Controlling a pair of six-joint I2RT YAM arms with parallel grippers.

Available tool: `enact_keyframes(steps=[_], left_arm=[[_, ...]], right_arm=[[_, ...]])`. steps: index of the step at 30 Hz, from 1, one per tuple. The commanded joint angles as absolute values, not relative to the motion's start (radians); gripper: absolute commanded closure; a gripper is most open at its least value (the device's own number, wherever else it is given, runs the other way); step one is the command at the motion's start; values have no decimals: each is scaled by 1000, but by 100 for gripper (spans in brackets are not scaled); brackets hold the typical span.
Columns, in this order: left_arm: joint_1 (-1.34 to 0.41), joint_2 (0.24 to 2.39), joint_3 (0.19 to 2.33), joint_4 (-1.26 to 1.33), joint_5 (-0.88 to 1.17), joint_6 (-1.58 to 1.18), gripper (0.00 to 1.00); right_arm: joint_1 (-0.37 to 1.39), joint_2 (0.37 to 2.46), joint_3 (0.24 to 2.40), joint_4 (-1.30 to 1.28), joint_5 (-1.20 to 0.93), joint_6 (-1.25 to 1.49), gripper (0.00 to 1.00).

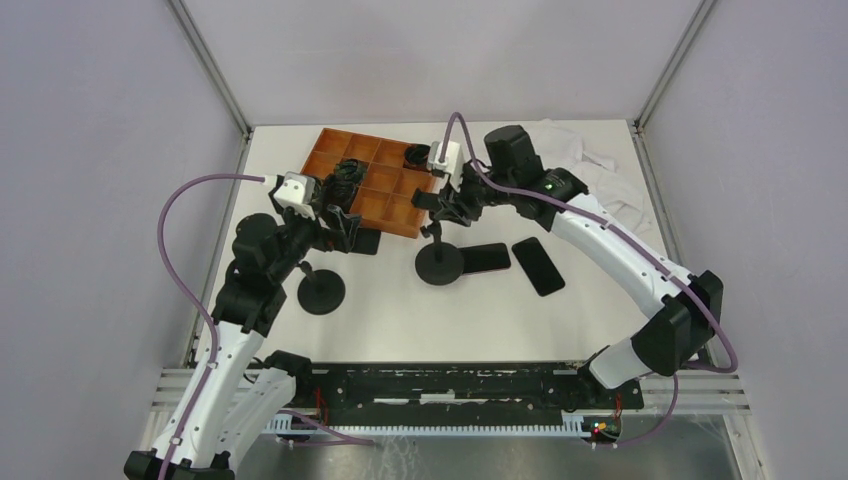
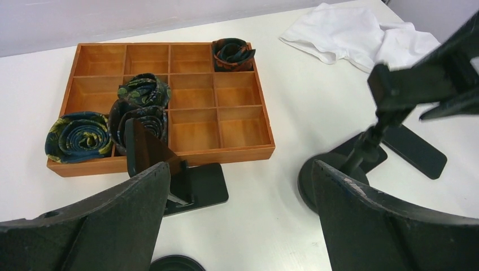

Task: Place the phone on the phone stand
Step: Pick up the phone stand at the center of the board, then place the phone stand at the center of the board.

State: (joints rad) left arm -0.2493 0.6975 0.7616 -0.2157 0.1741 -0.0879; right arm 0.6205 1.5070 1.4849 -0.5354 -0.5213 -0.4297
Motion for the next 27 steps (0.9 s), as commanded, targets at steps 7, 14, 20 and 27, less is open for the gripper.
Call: enact_keyframes(steps=[7, 14, 20, 27], left_arm=[[-253, 683, 758, -212, 154, -46, 0], [-253, 678, 758, -212, 153, -45, 0], [-253, 675, 756, -212, 150, -44, 0], [-253, 670, 755, -213, 145, -44, 0]], right_arm=[[717, 1493, 1441, -482, -633, -565, 96], [781, 1557, 1474, -520, -626, -656, 98], [828, 1656, 1591, -607, -653, -729, 98], [832, 1741, 1704, -768, -722, -898, 97]])
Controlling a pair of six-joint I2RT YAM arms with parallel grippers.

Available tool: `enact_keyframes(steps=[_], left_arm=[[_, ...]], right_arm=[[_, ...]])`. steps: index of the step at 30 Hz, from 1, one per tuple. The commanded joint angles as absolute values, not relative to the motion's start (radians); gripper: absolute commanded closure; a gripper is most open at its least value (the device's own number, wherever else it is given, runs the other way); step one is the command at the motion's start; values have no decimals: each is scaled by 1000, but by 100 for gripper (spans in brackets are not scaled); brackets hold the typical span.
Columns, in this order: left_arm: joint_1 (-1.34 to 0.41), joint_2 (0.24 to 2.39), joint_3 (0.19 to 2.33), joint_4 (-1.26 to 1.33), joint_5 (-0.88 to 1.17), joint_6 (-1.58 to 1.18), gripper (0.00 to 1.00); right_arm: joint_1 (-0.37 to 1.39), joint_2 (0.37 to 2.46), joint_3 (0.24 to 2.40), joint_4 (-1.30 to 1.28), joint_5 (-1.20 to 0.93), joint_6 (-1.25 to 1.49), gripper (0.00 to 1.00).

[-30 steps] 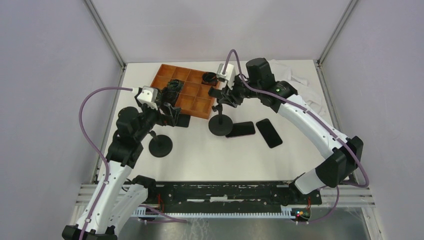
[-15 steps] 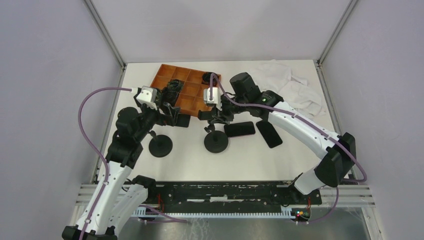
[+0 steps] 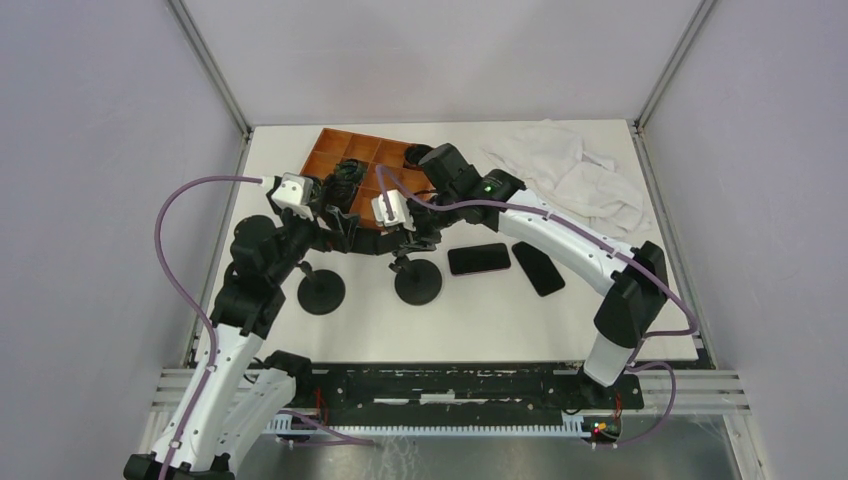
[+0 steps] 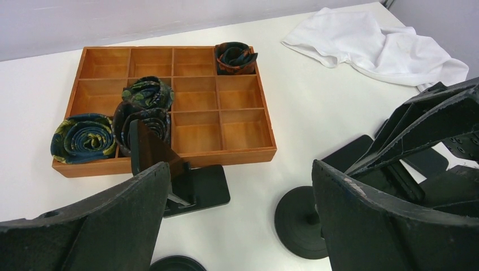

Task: Place the phone on the phone stand
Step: Place the phone stand at the center of the board.

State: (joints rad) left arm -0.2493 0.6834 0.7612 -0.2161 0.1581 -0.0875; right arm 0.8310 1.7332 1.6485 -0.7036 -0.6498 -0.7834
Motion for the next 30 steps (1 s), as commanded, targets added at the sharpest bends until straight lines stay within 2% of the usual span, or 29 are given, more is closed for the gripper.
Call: enact_keyframes(steps=[1, 7, 9, 20, 26, 30], left_arm=[[-253, 670, 755, -212, 146, -44, 0], [-253, 667, 756, -212, 146, -44, 0], [-253, 666, 755, -212, 147, -44, 0], [-253, 669, 753, -212, 147, -43, 0], [-253, 670, 754, -212, 147, -41, 0], [-253, 670, 753, -212, 147, -41, 0]], right_arm=[[832, 1741, 1700, -775, -730, -910, 96], [804, 1755, 1679, -819, -754, -962, 89], [795, 1757, 1657, -824, -730, -967, 84], [760, 1706, 1579, -807, -692, -945, 45], [740, 1650, 1540, -806, -690, -945, 20], [713, 1604, 1520, -797, -700, -933, 8]])
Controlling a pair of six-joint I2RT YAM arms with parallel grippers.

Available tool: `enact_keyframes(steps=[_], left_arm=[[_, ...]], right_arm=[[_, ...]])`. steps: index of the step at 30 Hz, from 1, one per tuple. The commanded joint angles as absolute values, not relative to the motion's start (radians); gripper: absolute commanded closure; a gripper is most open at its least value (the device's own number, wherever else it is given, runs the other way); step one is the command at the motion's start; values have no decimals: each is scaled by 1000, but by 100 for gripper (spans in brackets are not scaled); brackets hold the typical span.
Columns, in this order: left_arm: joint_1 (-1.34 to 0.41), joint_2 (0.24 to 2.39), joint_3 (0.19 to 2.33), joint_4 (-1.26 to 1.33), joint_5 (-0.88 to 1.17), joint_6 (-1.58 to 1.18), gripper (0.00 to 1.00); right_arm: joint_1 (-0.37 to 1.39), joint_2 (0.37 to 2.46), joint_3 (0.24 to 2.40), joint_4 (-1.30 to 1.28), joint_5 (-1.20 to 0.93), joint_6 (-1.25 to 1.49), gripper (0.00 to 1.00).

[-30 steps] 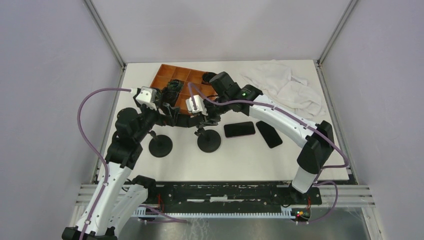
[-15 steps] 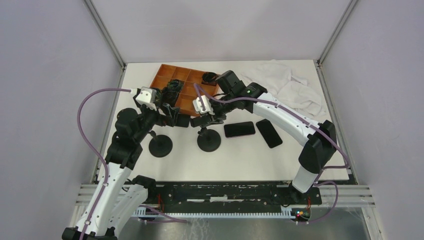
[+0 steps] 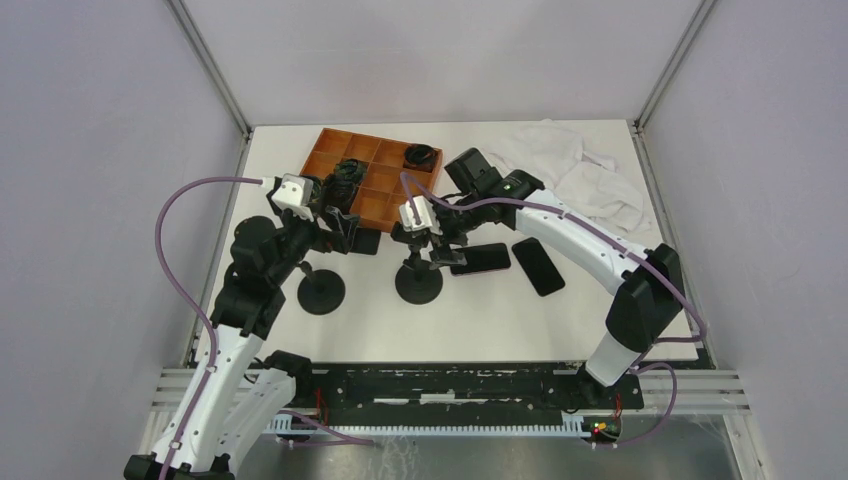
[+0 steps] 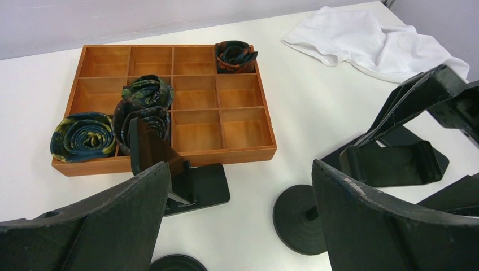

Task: Place the phone on the phone stand
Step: Place the phone stand at the center of the board.

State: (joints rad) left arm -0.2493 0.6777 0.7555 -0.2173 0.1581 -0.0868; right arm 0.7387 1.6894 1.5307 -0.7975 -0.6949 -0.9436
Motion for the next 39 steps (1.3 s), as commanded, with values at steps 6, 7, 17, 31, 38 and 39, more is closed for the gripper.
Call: enact_keyframes(steps=[6, 7, 17, 31, 38, 39], left_arm=[[-253, 672, 752, -212, 149, -40, 0], [-253, 672, 752, -212, 149, -40, 0], [-253, 674, 752, -212, 151, -40, 0], [-253, 675, 751, -212, 153, -39, 0], [-253, 679, 751, -212, 152, -40, 0], [-253, 680, 750, -212, 152, -40, 0]], right_arm=[[661, 1533, 1483, -801, -755, -947, 2], [651, 1521, 1471, -804, -766, -957, 2], [520, 1380, 1309, -794, -914, -1035, 2], [307, 1102, 809, -356, -1147, -853, 2], [219, 1058, 636, -167, -1178, -794, 2], [213, 1061, 630, -166, -1177, -801, 2]])
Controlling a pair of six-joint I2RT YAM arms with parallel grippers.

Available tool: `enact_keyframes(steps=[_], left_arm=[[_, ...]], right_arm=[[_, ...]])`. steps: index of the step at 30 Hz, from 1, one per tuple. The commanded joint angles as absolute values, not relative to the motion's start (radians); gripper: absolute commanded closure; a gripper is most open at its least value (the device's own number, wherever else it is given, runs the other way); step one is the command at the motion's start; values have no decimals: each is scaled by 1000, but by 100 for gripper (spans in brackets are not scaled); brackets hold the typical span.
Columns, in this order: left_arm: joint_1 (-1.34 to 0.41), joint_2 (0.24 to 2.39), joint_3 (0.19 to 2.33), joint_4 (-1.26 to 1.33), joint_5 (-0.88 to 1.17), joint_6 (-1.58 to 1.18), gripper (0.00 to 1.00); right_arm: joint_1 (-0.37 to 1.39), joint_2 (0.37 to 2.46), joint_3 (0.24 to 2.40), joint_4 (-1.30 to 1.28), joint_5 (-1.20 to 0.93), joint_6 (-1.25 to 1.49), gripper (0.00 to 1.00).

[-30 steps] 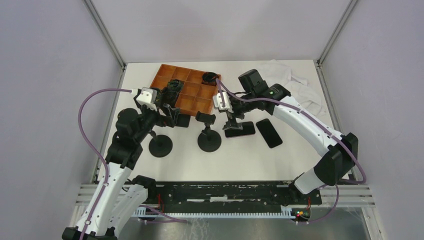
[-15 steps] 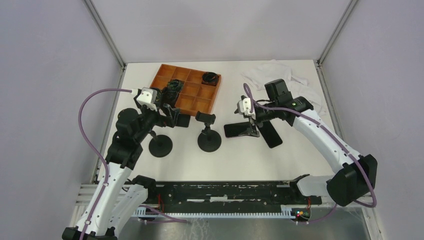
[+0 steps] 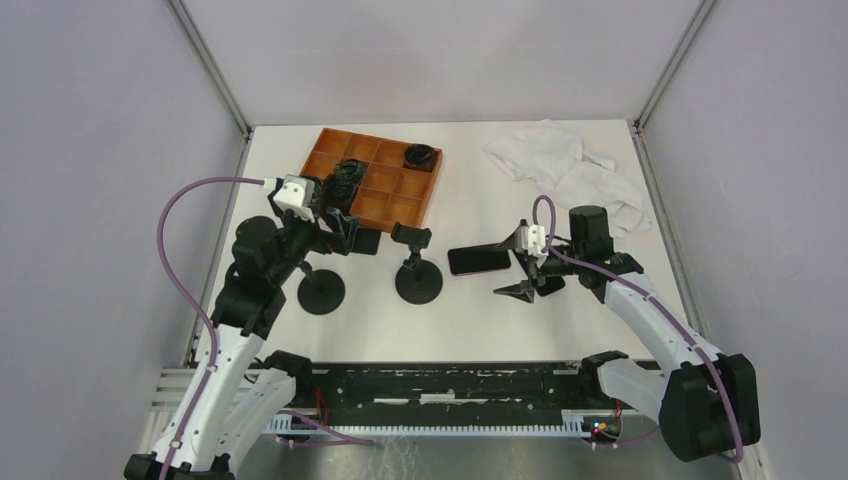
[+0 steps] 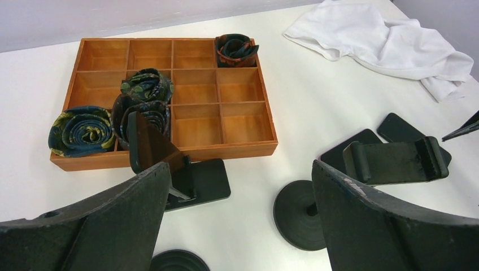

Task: Place the phone on the phone stand
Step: Place the phone stand at the center of the board, then adjust the phone stand at the center of the board.

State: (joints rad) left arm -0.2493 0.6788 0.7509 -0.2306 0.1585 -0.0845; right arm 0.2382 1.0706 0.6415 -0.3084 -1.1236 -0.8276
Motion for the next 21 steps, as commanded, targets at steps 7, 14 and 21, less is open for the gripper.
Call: enact_keyframes(steps=[7, 14, 21], left_arm=[[-253, 683, 749, -212, 150, -40, 0], [-253, 683, 750, -212, 150, -40, 0], [-253, 683, 749, -212, 152, -39, 0]], right_arm=[[193, 1078, 579, -181, -1132, -886, 2], [189, 1114, 578, -246, -1065, -999, 2], [189, 1162, 569, -334, -1003, -1218, 2]])
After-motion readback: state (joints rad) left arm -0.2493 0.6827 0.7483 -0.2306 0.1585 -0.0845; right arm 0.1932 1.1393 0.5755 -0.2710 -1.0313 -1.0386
